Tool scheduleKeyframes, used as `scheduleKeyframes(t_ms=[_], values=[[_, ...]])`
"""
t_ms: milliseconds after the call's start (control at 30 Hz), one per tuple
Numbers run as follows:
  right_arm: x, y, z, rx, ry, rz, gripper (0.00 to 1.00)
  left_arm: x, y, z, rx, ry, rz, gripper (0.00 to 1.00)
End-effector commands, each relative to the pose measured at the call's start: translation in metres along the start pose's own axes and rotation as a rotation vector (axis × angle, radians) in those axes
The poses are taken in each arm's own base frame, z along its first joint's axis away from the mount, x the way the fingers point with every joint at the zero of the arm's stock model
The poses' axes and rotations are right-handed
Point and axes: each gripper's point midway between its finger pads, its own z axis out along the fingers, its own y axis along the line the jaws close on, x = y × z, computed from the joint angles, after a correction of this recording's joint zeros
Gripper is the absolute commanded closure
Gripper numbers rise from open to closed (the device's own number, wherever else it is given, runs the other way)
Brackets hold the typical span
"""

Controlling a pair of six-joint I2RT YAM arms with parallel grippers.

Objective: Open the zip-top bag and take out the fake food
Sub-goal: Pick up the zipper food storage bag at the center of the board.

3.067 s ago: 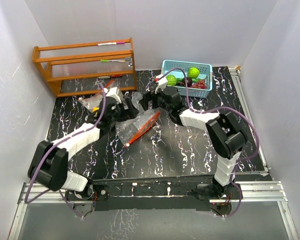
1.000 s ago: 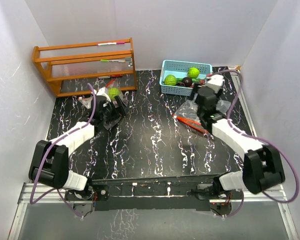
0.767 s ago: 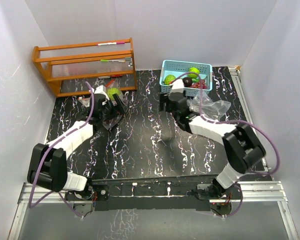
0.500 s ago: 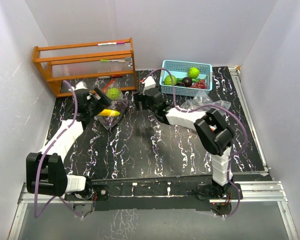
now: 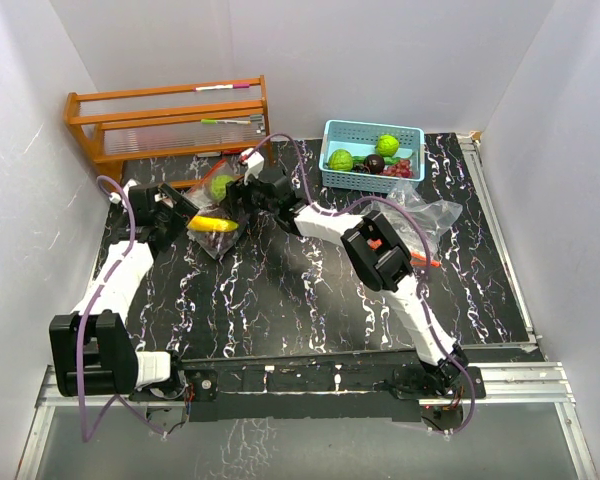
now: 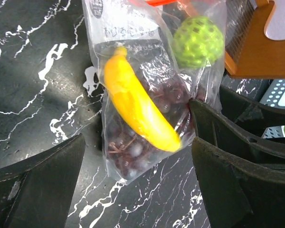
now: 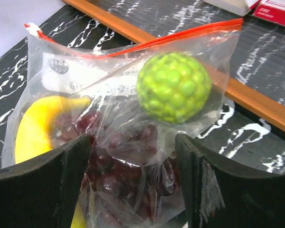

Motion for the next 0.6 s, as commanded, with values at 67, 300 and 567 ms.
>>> scheduleKeyframes(t_ms=[67, 300, 567], values=[[0.005, 0.023, -0.002, -0.136, 0.021, -0.022, 0.52, -0.009, 0.005, -0.001, -0.015, -0.007, -0.019, 0.07], [0.009, 0.036, -0.06, -0.161, 0.037, -0.059, 0.92, -0.003, 0.007, 0.009, -0.003, 0.009, -0.019, 0.08], [0.001, 0.043, -0.119, -0.124, 0.045, -0.077, 0.92, 0.006, -0.015, 0.019, 0.135, 0.051, -0.021, 0.07]])
